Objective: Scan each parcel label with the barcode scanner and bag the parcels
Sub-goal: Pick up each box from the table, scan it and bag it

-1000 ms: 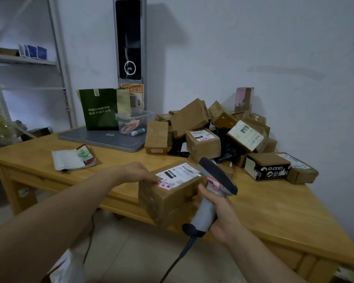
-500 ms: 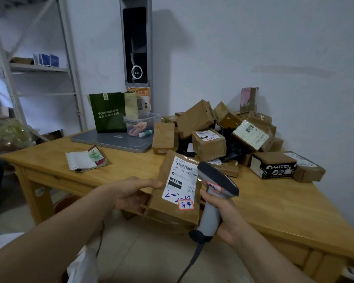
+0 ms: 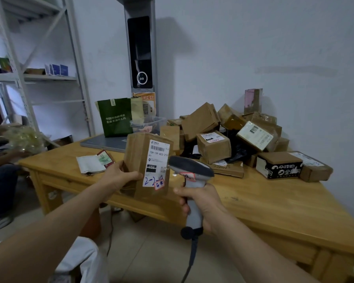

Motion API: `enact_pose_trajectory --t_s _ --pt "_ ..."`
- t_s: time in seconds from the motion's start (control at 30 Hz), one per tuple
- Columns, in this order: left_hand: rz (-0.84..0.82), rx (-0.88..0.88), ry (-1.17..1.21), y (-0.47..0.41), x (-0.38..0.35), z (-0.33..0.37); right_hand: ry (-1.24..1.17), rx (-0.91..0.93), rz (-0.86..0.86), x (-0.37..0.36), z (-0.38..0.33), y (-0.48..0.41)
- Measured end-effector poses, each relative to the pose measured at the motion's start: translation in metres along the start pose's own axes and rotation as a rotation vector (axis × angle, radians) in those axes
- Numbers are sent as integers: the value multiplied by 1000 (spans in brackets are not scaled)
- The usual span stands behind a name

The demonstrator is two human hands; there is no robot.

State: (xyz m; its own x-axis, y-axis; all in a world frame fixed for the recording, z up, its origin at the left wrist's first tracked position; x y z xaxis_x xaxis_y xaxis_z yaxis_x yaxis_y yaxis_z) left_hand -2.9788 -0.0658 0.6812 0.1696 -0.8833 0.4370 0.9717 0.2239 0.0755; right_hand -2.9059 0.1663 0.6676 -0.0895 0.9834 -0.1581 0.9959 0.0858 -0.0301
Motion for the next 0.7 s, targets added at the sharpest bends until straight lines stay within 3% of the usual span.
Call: enact_pose_trajectory --t_s 0.7 --pt "92 -7 11 -1 24 -7 -8 30 -14 -13 -7 4"
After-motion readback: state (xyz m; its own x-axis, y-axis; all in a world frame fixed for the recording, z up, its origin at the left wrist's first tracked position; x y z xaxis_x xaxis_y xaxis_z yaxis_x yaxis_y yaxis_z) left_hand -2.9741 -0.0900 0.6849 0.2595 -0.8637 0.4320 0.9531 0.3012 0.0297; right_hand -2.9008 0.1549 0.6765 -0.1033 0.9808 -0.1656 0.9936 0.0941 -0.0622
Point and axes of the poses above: each hand's wrist, its own y-axis away from the middle knuckle, its own x-axis out of the back of the hand, z = x × y, the point moved 8 cm from there along -y, towards the middle knuckle, and after that the axes turned 6 degrees about x, right-handed, at the moved point
